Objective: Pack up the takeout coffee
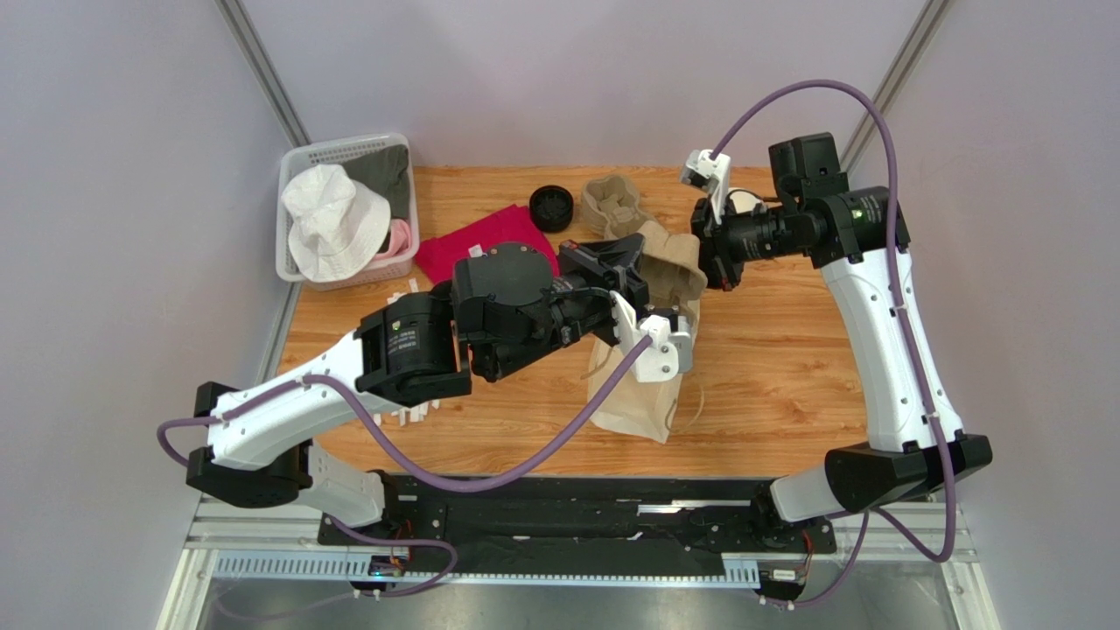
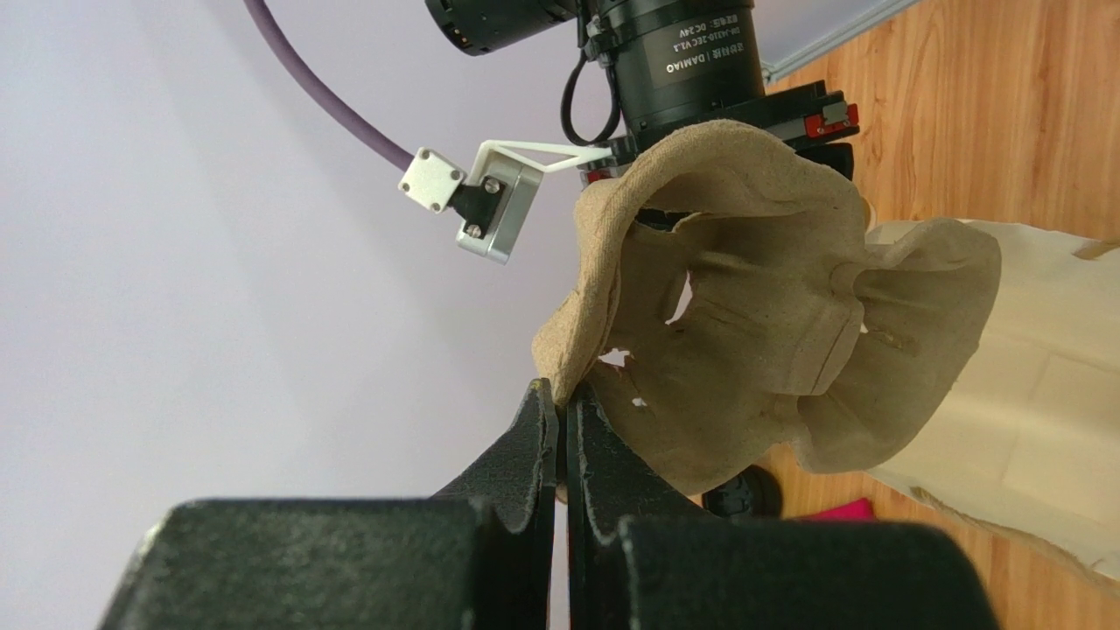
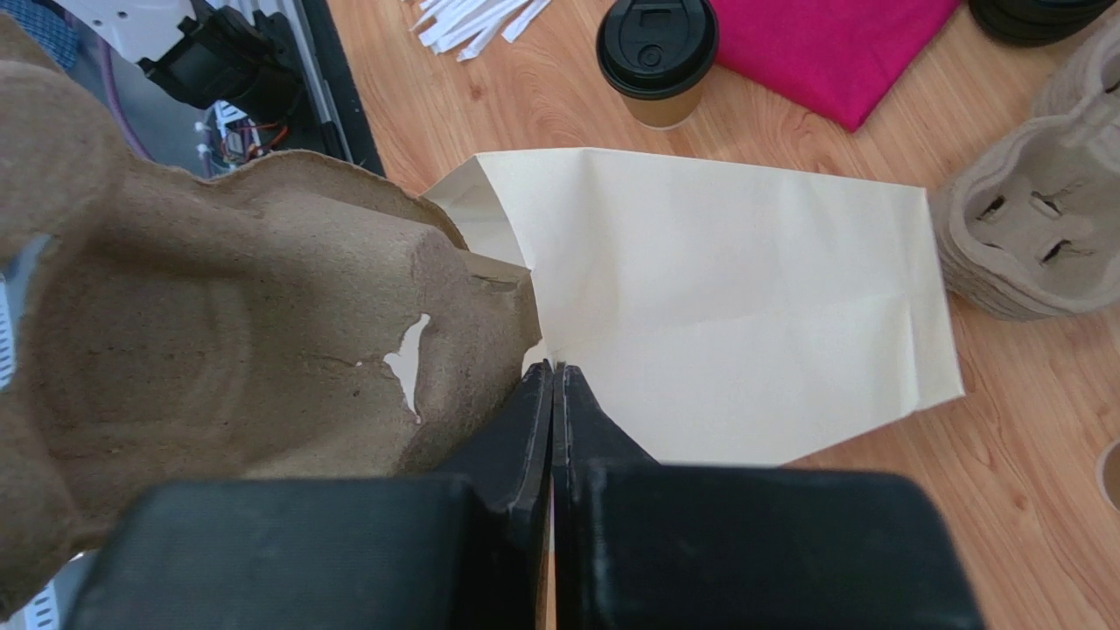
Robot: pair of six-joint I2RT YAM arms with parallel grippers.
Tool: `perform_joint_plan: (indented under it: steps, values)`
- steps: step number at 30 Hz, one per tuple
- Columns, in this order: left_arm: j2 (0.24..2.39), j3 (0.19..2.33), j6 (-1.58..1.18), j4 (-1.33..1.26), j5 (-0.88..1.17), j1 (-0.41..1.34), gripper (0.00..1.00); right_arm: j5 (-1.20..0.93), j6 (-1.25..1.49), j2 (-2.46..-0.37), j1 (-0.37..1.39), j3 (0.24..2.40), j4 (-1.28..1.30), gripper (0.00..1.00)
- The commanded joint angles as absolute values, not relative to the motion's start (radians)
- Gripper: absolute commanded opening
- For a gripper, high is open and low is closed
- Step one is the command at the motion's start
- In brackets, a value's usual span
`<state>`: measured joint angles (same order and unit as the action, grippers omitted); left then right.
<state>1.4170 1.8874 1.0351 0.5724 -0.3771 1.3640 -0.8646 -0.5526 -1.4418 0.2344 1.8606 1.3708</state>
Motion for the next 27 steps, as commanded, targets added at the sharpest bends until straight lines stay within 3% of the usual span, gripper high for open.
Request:
perform_joint_plan:
  steps: [1,12,27]
  values:
    - [1.381,1.885,1.066,0.557,-0.406,1.373,0.00,-0.951,-0.523,-1.416,0.236,1.846,1.667,0.00]
    - [1.342,1.652,0.905,0.618,-0.396,1.364,0.00,-0.982,-0.568,-1.488,0.233,1.776,1.666,0.00]
    - [1.353,1.603,0.818,0.669,-0.273,1.289,0.00,-0.951,-0.577,-1.597,0.224,1.902,1.658,0.00]
